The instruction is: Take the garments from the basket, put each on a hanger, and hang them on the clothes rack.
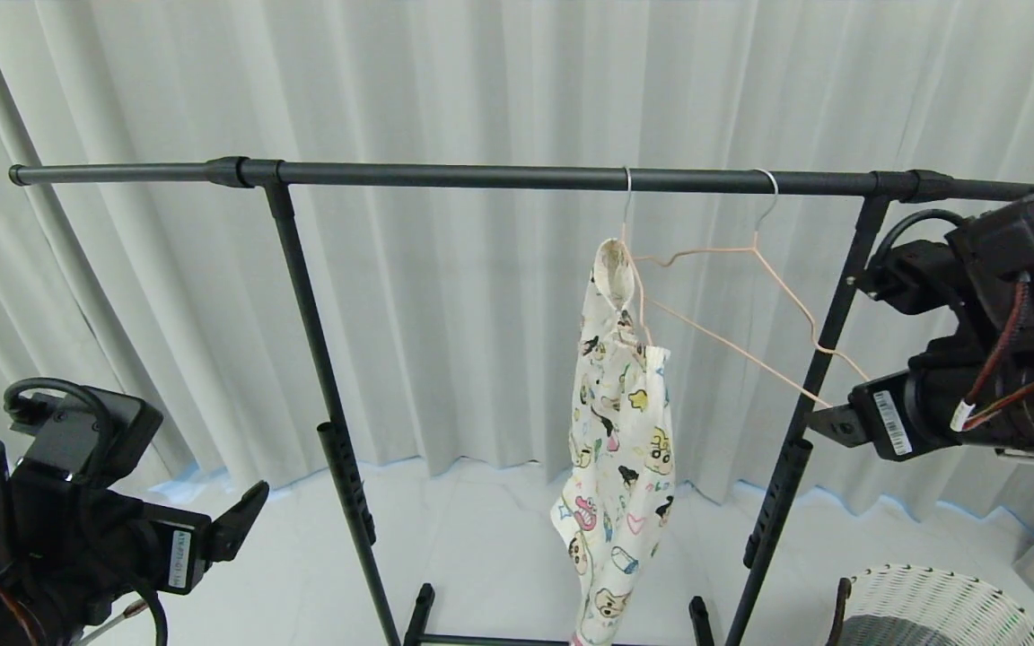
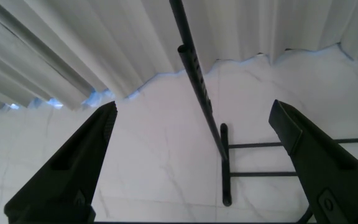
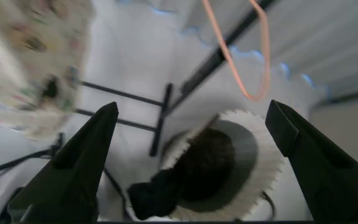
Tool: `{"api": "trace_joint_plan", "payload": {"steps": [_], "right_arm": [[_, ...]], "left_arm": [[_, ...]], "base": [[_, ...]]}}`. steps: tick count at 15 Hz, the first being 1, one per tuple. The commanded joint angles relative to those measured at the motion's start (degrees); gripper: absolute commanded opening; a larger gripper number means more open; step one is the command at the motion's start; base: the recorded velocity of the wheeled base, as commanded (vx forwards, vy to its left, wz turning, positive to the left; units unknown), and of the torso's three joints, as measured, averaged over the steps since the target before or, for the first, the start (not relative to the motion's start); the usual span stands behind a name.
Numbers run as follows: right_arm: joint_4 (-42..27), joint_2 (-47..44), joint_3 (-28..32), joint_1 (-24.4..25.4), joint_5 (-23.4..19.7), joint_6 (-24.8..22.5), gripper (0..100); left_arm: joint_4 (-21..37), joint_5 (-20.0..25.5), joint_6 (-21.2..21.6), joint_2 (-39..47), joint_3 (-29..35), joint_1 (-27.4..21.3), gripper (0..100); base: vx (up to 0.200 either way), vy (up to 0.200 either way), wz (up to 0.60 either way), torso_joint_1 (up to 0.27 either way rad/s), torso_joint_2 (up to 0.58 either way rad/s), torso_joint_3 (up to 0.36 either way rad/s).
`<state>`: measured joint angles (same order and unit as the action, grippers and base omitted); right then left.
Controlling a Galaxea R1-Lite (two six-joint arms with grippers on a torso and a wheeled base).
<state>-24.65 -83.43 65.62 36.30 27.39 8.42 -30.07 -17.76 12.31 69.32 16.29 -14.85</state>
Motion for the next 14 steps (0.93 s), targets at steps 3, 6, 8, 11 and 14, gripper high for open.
{"api": "trace_joint_plan", "payload": {"steps": [3, 6, 8, 11, 14], "right_arm": [[1.71, 3.54, -2.52, -0.27, 2.14, 0.19, 100], [1.71, 5.39, -4.45, -0.27, 5.3, -0.25, 100], [1.71, 6.35, -5.59, -0.44, 6.71, -0.34, 100], [1.71, 9.78, -9.11, -1.85, 7.59, -2.27, 100], [2.59, 13.91, -13.5, -2.29, 7.59, -4.47, 100]], "left_arm": [[0.02, 0.01, -0.01, 0.03, -0.2, -0.01, 100], [0.02, -0.08, -0.01, -0.06, -0.2, -0.01, 100], [0.02, -0.26, -0.45, 0.38, -0.47, 1.23, 100], [0.02, -0.26, -0.54, 0.03, -0.64, 3.07, 100], [0.02, -0.26, -0.54, -1.02, -1.61, 3.07, 100]], "base": [[-0.2, 0.0, 0.0, 0.006, 0.0, 0.002], [-0.2, 0.0, 0.0, -0.001, 0.0, 0.004], [-0.2, 0.0, 0.0, -0.002, 0.0, -0.002], [-0.2, 0.0, 0.0, -0.001, 0.0, 0.004], [-0.2, 0.0, 0.0, 0.002, 0.0, 0.001]]}}
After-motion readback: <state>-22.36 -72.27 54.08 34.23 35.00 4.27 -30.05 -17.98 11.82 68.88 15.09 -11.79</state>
